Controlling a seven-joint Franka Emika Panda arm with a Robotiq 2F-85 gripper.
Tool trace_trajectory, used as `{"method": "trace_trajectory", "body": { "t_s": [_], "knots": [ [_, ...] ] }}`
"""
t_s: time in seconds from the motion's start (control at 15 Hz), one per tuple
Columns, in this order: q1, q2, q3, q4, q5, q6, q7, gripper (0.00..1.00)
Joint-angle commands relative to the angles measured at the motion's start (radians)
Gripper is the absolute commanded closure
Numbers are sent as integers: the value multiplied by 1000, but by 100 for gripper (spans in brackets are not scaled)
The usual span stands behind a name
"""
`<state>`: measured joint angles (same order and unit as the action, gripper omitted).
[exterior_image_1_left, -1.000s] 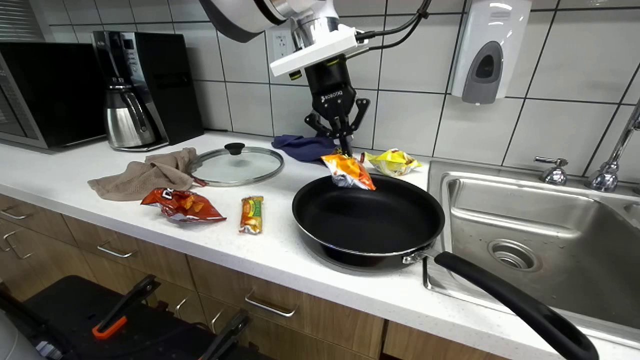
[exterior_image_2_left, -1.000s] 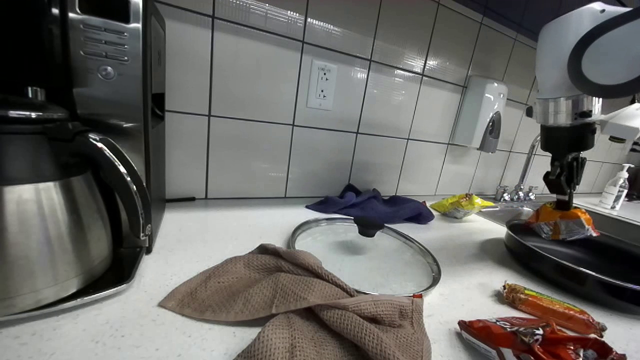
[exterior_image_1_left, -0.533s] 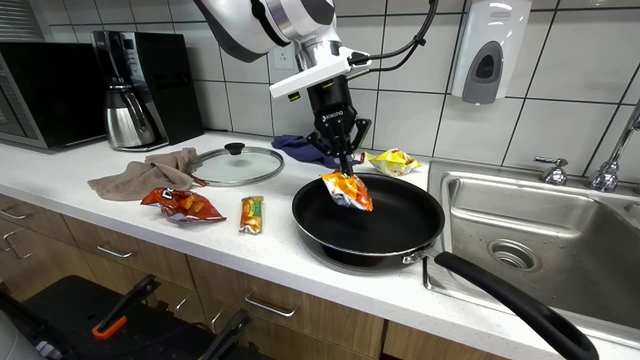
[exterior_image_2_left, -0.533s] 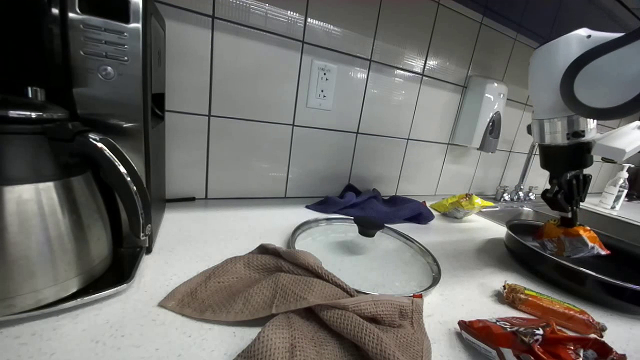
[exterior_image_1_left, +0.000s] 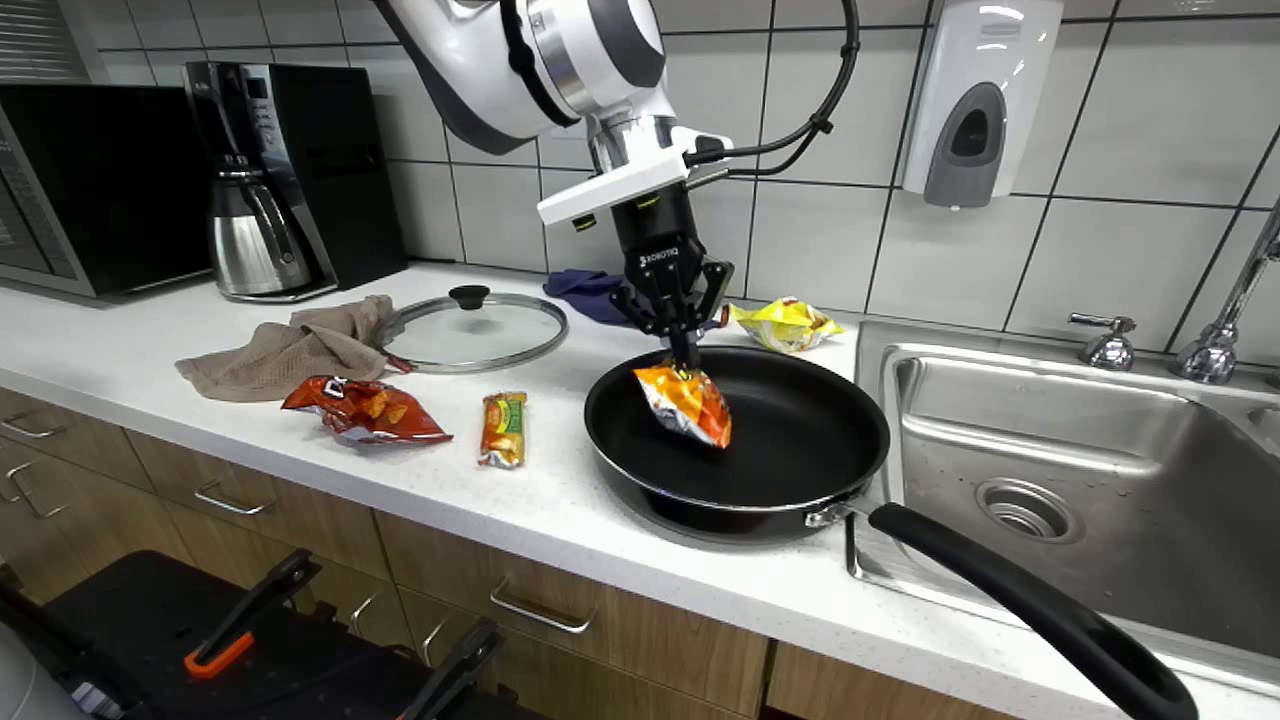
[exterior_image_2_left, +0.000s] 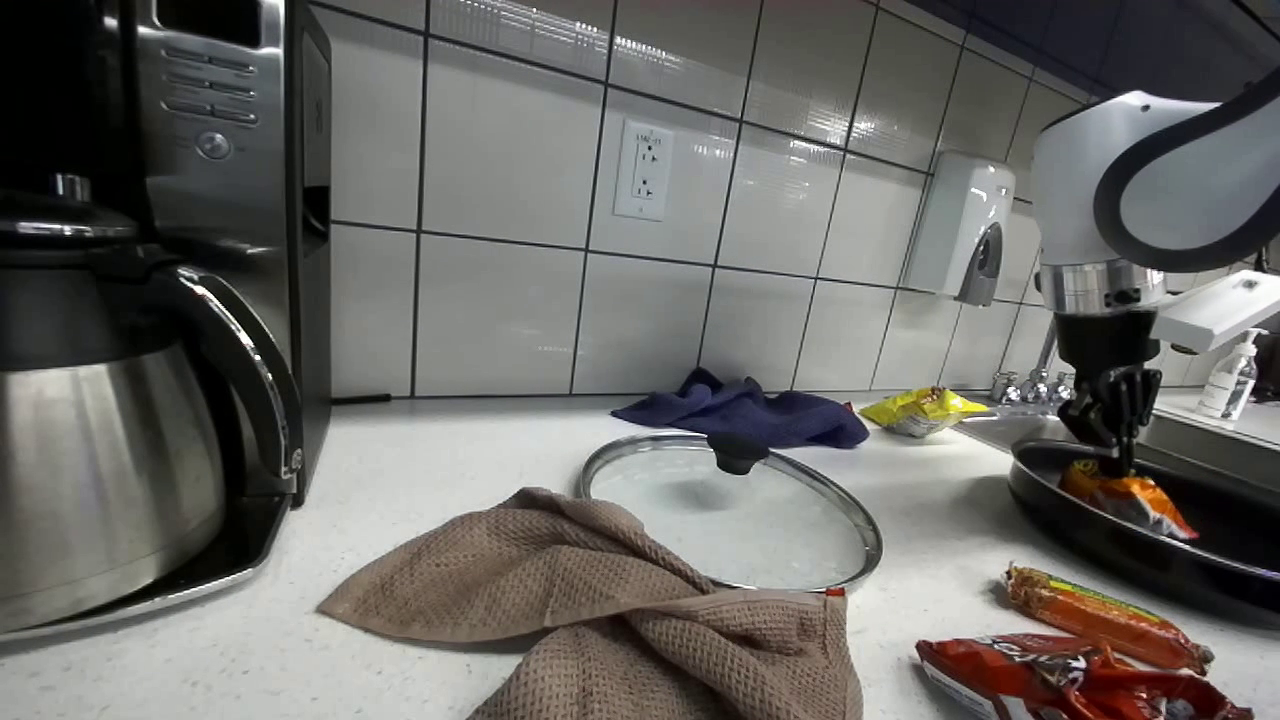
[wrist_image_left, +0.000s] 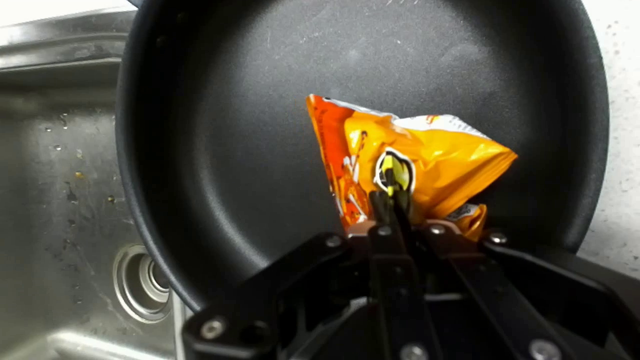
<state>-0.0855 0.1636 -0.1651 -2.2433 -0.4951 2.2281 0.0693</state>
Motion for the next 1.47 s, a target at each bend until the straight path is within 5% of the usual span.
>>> {"method": "trace_trajectory", "body": {
  "t_s": [0.0, 0.2, 0.27, 0.47, 1.0, 1.4],
  "knots": [
    [6, 25, 15, 23, 4, 7, 11, 94],
    [8, 33, 18, 25, 16, 16, 2, 100],
    [8, 33, 19, 26, 17, 17, 1, 74],
    [4, 17, 17, 29, 22, 18, -7, 63],
    [-19, -3, 2, 75, 51, 63, -15, 2],
    [-36, 35, -30, 103, 66, 215, 43, 0]
  ]
}}
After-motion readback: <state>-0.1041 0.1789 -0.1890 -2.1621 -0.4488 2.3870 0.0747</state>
